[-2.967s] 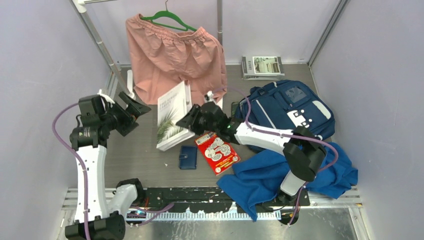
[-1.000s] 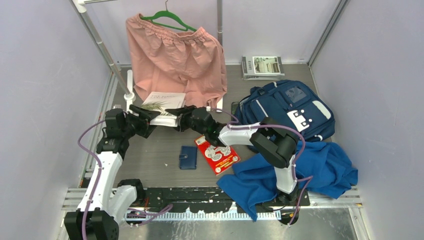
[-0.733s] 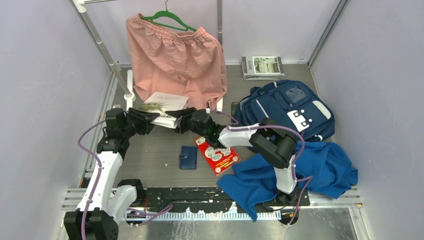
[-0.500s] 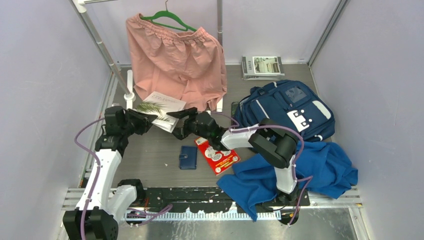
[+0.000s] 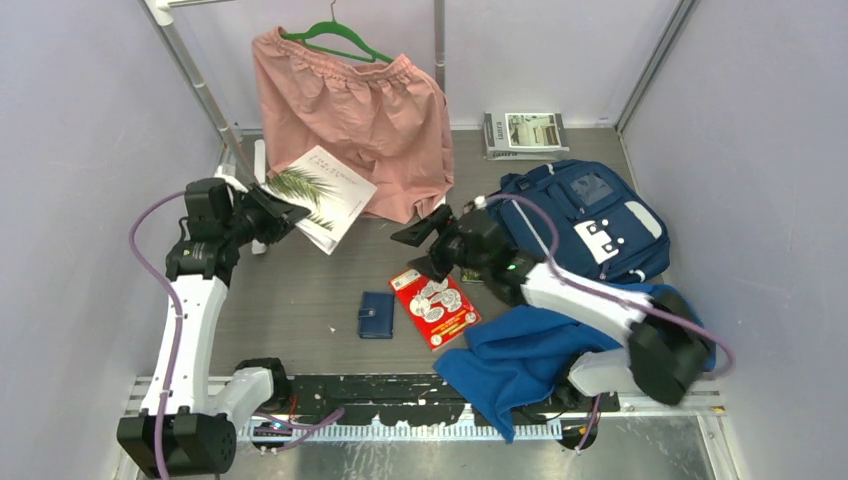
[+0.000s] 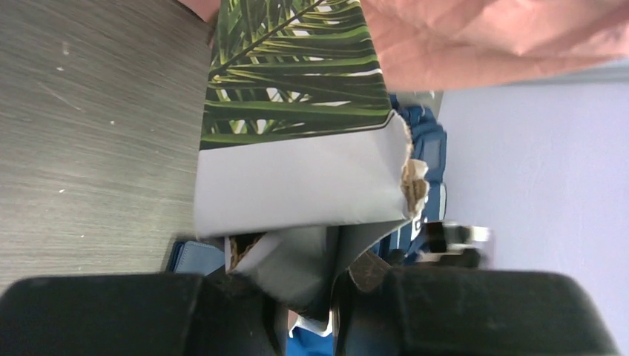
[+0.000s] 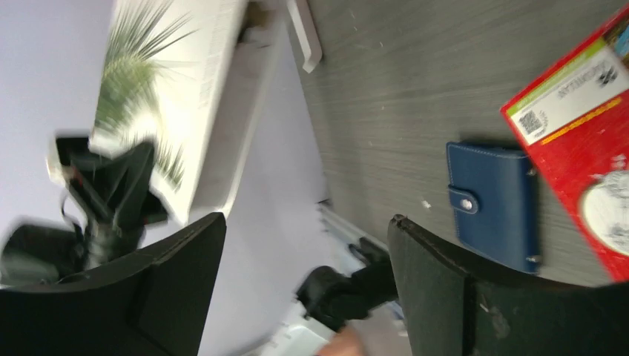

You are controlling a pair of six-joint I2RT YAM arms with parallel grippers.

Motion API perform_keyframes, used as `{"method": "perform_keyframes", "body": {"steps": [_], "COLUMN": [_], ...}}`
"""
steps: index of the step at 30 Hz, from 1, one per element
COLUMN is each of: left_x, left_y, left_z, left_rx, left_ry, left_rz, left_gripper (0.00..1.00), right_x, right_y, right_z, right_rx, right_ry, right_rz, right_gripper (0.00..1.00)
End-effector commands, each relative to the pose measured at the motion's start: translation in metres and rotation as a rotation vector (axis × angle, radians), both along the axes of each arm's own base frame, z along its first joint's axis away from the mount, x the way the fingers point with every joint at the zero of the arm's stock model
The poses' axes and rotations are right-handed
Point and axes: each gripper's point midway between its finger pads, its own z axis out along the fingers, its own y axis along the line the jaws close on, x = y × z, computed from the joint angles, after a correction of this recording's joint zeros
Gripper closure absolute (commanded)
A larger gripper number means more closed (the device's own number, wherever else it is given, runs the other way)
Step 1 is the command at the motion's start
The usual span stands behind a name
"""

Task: Pack the student bag
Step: Pick up the book from the center of the board, then place the book in the student bag.

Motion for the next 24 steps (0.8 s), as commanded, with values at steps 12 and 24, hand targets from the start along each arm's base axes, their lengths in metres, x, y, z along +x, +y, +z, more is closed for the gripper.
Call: {"method": "perform_keyframes", "body": {"steps": [12,24], "left_x": [-0.039,-0.038], "left_y": [-0.08,-0.076], "left_z": [0.051,0.032], "left_rx": [-0.236,-0.225], "left_ry": [-0.301,-0.233], "left_rz": [-0.715,-0.67], "left_gripper": [0.94,0.94], "right_x": [0.005,-0.006], "right_y": [-0.221,-0.194], "right_z": [0.04,-0.026], "right_rx": [-1.552,-1.534], "right_ry": [-0.392,-0.291], "right_rz": [0.246,0.587], "right_gripper": [0.17,0.13]}}
